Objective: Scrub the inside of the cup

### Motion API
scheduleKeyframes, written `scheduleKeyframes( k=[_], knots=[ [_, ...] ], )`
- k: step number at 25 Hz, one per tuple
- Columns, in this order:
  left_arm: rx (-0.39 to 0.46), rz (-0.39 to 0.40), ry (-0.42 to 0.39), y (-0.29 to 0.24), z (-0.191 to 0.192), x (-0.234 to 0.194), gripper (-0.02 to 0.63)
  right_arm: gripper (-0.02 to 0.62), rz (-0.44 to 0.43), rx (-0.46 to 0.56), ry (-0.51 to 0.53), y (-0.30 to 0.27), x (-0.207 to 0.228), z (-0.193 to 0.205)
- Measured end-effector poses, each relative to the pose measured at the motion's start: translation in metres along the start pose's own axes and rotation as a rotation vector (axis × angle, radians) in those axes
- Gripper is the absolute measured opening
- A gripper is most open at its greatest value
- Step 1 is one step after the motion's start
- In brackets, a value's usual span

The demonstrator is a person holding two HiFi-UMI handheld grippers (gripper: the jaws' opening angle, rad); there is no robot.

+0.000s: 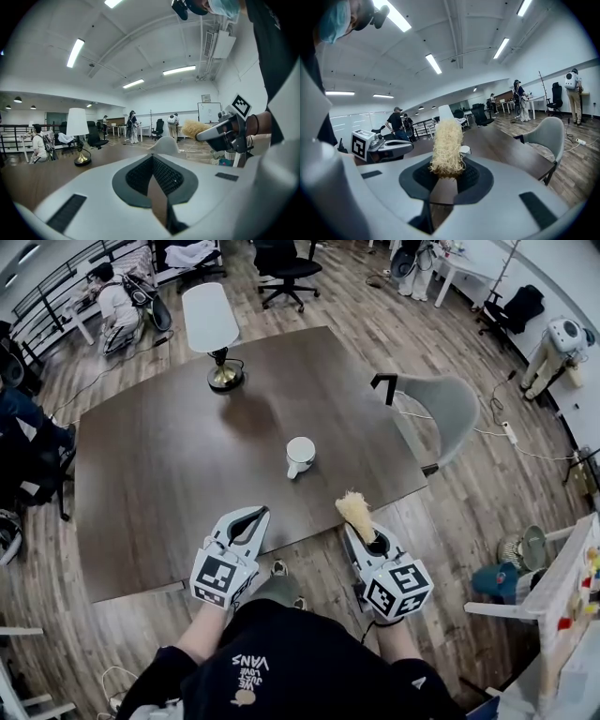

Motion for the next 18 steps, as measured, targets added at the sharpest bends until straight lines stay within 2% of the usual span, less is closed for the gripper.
scheduleKeyframes(
  k=[8,18],
  knots=[
    [-0.034,0.048,0.000,-0.042,-0.002,-0.038,0.011,0.074,0.006,-0.014,-0.003,-0.046,0.013,-0.018],
    [-0.048,0.130,-0.003,-0.079,0.000,-0.069,0.011,0.074,0.058,-0.003,-0.018,-0.085,0.025,-0.029]
  ],
)
Point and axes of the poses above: the fingertips, and each gripper's own axes: y backward along the fingers, x to its right, z out of its underside, the point moved 5 cm from there along y, backward along the fingers, and after that the axes turned 3 degrees about y, right-handed, at the moved point
